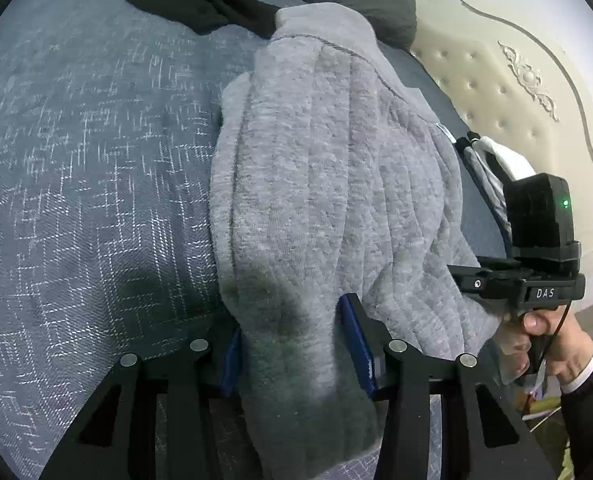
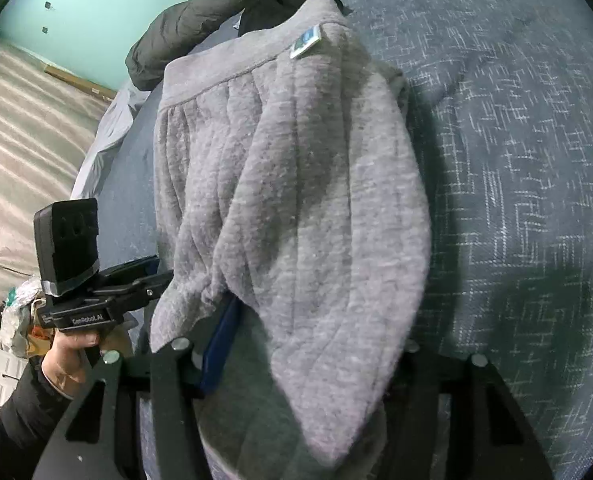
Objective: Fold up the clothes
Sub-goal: 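Grasp the folded grey sweatpants with both grippers and lift them off the bed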
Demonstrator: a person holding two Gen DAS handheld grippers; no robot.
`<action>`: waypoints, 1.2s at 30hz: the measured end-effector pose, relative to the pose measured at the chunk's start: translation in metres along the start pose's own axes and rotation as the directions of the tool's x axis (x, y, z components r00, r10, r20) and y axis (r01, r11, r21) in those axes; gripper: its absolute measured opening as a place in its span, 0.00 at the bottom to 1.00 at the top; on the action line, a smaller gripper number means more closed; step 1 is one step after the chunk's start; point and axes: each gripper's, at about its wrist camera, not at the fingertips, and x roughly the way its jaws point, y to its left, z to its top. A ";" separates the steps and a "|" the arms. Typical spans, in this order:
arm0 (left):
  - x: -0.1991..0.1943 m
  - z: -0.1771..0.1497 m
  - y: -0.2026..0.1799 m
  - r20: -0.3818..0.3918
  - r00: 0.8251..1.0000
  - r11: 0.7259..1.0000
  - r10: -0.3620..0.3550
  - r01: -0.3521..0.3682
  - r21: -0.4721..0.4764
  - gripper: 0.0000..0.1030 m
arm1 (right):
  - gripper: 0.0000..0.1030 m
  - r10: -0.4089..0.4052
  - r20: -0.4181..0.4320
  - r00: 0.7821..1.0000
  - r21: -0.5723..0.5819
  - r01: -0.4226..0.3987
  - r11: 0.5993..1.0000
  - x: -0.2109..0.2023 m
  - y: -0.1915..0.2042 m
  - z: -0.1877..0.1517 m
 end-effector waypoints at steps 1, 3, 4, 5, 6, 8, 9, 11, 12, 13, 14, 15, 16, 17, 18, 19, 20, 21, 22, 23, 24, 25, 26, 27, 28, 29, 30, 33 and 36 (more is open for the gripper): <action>0.002 0.000 0.001 -0.004 1.000 1.000 -0.005 0.005 -0.011 0.51 | 0.57 0.000 0.001 1.000 0.002 0.000 1.000 0.001 0.000 0.001; 0.004 0.001 0.001 -0.006 1.000 1.000 -0.004 0.004 -0.015 0.52 | 0.58 -0.002 0.010 1.000 0.007 0.002 1.000 0.000 -0.001 -0.005; 0.006 0.001 0.000 -0.007 1.000 1.000 -0.003 0.003 -0.013 0.52 | 0.59 0.000 0.013 1.000 0.013 0.000 1.000 0.000 -0.002 -0.007; 0.007 0.001 -0.001 -0.007 1.000 1.000 -0.006 0.006 -0.013 0.52 | 0.60 0.005 0.014 1.000 0.019 -0.005 1.000 -0.001 -0.007 -0.005; 0.009 0.001 -0.002 -0.007 1.000 1.000 -0.008 0.008 -0.013 0.52 | 0.60 0.010 0.016 1.000 0.026 -0.010 1.000 -0.003 -0.013 -0.002; 0.011 0.000 -0.002 -0.006 1.000 1.000 -0.020 0.020 -0.019 0.52 | 0.61 0.020 0.018 1.000 0.034 -0.021 0.999 -0.011 -0.017 -0.009; 0.011 -0.001 -0.003 -0.004 1.000 0.999 -0.026 0.026 -0.022 0.52 | 0.60 0.023 0.018 1.000 0.032 -0.024 0.999 -0.013 -0.017 -0.010; 0.010 -0.005 -0.005 0.001 0.999 0.999 -0.032 0.032 -0.017 0.51 | 0.58 0.033 0.018 0.999 0.021 -0.034 0.999 -0.020 -0.024 -0.013; 0.011 -0.002 -0.005 0.004 0.999 0.999 -0.035 0.035 -0.014 0.49 | 0.56 0.034 0.019 0.999 0.018 -0.035 0.999 -0.021 -0.025 -0.013; 0.016 0.010 -0.001 0.006 0.999 0.999 -0.038 0.038 -0.009 0.49 | 0.56 0.034 0.019 0.999 0.015 -0.035 0.999 -0.021 -0.025 -0.012; 0.020 0.019 0.001 0.006 0.999 0.999 -0.040 0.040 -0.008 0.49 | 0.56 0.035 0.020 0.999 0.013 -0.035 0.999 -0.021 -0.025 -0.012; 0.023 0.021 0.001 0.004 0.999 0.999 -0.042 0.042 -0.011 0.49 | 0.56 0.035 0.021 0.999 0.010 -0.035 0.999 -0.021 -0.025 -0.011; 0.025 0.023 0.002 0.002 0.999 0.999 -0.044 0.044 -0.014 0.50 | 0.56 0.035 0.021 0.999 0.008 -0.035 0.999 -0.021 -0.024 -0.011; 0.028 0.024 0.002 0.000 0.999 0.999 -0.046 0.046 -0.017 0.52 | 0.57 0.035 0.022 0.999 0.006 -0.035 0.999 -0.021 -0.024 -0.011; 0.030 0.026 0.002 -0.002 0.999 0.999 -0.047 0.047 -0.021 0.53 | 0.58 0.036 0.024 0.999 0.013 -0.036 0.999 -0.020 -0.025 -0.010; 0.033 0.028 0.003 -0.004 0.999 0.999 -0.049 0.049 -0.024 0.54 | 0.58 0.036 0.026 0.999 0.016 -0.036 0.999 -0.020 -0.025 -0.011; 0.035 0.029 0.003 -0.006 0.999 0.998 -0.051 0.051 -0.027 0.54 | 0.59 0.039 0.027 0.999 0.018 -0.039 0.999 -0.021 -0.027 -0.011; 0.037 0.032 0.003 -0.008 0.999 0.998 -0.052 0.052 -0.028 0.54 | 0.59 0.042 0.028 0.999 0.019 -0.042 0.999 -0.023 -0.029 -0.011; 0.038 0.035 0.004 -0.009 0.999 0.998 -0.054 0.053 -0.024 0.54 | 0.59 0.045 0.029 0.999 0.021 -0.045 0.999 -0.024 -0.032 -0.011; 0.039 0.035 0.003 -0.009 0.998 0.998 -0.057 0.057 -0.023 0.54 | 0.59 0.045 0.030 0.999 0.020 -0.046 0.999 -0.025 -0.032 -0.012; 0.039 0.035 0.002 -0.007 0.998 0.998 -0.059 0.059 -0.022 0.54 | 0.58 0.046 0.031 0.998 0.019 -0.046 0.999 -0.025 -0.032 -0.012; 0.040 0.035 0.002 -0.003 0.998 0.998 -0.059 0.059 -0.018 0.54 | 0.57 0.046 0.032 0.998 0.018 -0.047 0.999 -0.026 -0.031 -0.013; 0.041 0.035 0.002 0.003 0.998 0.998 -0.056 0.056 -0.014 0.54 | 0.54 0.048 0.036 0.998 0.018 -0.049 0.999 -0.024 -0.028 -0.011; 0.040 0.033 0.000 0.010 0.998 0.998 -0.054 0.054 -0.011 0.52 | 0.50 0.048 0.042 0.998 0.010 -0.049 0.999 -0.026 -0.026 -0.012; 0.043 0.039 -0.001 0.015 0.999 0.999 -0.050 0.050 -0.004 0.50 | 0.49 0.048 0.049 0.998 0.001 -0.049 0.999 -0.028 -0.024 -0.013; 0.051 0.063 -0.002 0.021 0.999 0.999 -0.041 0.041 0.007 0.47 | 0.47 0.045 0.054 0.997 -0.006 -0.045 0.999 -0.030 -0.021 -0.014; 0.057 0.081 -0.004 0.026 0.999 0.999 -0.033 0.033 0.016 0.45 | 0.44 0.042 0.059 0.997 -0.013 -0.041 0.999 -0.031 -0.019 -0.014; 0.057 0.086 -0.014 0.034 0.999 1.000 -0.014 0.013 0.028 0.42 | 0.41 0.022 0.075 0.997 -0.038 -0.019 0.999 -0.035 -0.007 -0.013; 0.064 0.087 -0.030 0.047 0.999 0.999 -0.004 0.003 0.037 0.39 | 0.38 0.013 0.092 0.996 -0.064 -0.007 0.998 -0.041 0.006 -0.011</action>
